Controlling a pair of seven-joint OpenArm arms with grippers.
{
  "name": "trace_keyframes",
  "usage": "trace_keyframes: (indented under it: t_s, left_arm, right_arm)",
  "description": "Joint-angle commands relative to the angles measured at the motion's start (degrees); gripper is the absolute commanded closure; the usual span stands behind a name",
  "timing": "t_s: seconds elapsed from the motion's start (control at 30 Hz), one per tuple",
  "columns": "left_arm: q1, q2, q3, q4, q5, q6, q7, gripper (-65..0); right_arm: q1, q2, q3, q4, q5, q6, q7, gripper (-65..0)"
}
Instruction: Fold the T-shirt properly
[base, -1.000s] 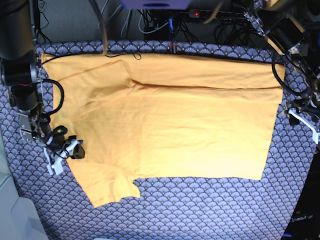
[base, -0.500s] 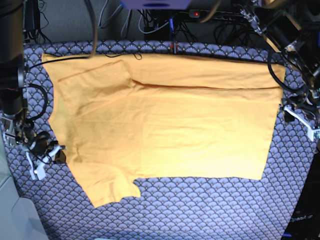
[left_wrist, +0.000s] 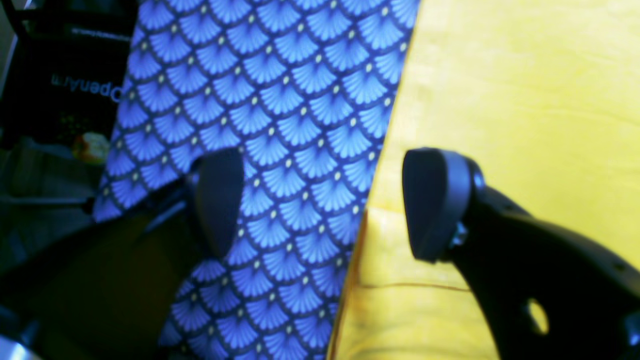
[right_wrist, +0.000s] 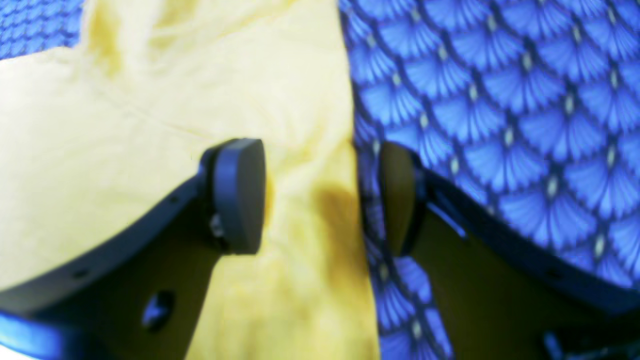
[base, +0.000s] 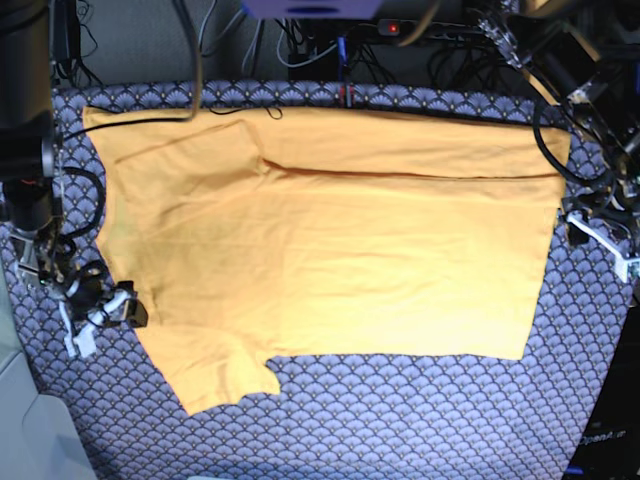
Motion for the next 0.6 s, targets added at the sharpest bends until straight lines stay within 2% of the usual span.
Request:
trace_keyframes:
  t_s: [0.0, 0.1, 0.37, 0.47, 0.57]
  left_arm:
    - [-0.85, -0.92, -0.08, 1.20, -0.44, 0.00, -0.97, -48.1]
    - [-0.85, -0.92, -0.08, 1.20, -0.44, 0.00, -0.97, -48.1]
    - [-0.85, -0.92, -0.08, 1.20, -0.44, 0.00, -0.97, -48.1]
    - [-0.76, -0.92, -0.08, 1.20, -0.44, 0.00, -0.97, -48.1]
    - [0.12, -0.92, -0.08, 1.20, -0.44, 0.00, -0.97, -48.1]
  right_arm:
    - [1.94, 0.81, 0.25, 0.42, 0.92, 0.36, 1.74, -36.8]
    - [1.76, 0.81, 0.25, 0.15, 0.92, 0.36, 3.50, -36.9]
    - [1.50, -0.24, -0.01, -0.46, 0.92, 0.36, 3.41, -36.9]
    - [1.50, -0.77, -0.27, -2.40, 0.75, -2.23, 3.59, -36.9]
    - [1.59, -0.86, 0.08, -2.66, 0.75, -2.49, 3.59, -36.9]
